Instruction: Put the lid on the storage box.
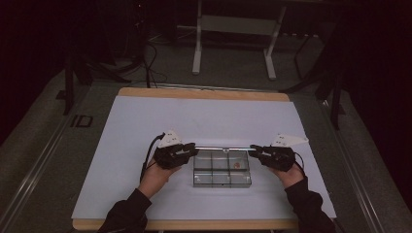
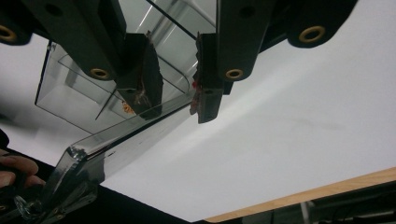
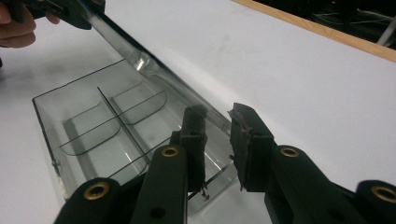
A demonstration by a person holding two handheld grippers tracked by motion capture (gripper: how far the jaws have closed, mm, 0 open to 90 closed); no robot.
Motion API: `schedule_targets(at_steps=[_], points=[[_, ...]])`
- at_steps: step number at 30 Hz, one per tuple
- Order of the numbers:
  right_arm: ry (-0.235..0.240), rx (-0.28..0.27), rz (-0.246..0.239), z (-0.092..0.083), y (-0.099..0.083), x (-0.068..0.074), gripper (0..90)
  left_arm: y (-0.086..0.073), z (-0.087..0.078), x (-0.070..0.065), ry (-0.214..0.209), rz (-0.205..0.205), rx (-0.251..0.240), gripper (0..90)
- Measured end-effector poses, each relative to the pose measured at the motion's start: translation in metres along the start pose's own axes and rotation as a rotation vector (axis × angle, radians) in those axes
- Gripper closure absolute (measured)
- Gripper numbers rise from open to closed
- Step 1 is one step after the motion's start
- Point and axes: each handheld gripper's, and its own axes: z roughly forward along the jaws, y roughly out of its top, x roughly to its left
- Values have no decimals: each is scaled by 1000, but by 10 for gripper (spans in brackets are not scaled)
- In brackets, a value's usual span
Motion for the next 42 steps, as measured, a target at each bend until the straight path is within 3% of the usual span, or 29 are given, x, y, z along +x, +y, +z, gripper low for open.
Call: schedule_targets(at_steps=[4,20,27,31,32,42], points=[[5,-2,1,-1,-3,2,749,-5,0,-1,-2,-6,-4,716],[17,15,12,0,-17,4,755,-14,-1,-8,7,32,34,711],[34,22,24,0,-23,3,751,-19,0,-8,-6,17,39,693],[46,27,41,1,-24,3,693,-21,1,-6,-12,7,49,651],[30,27,58,2,-25,2,661,-21,1,-5,-17,0,50,622],[25,40,101,3,-33,-4,589,-29,4,-1,-14,-34,77,608]])
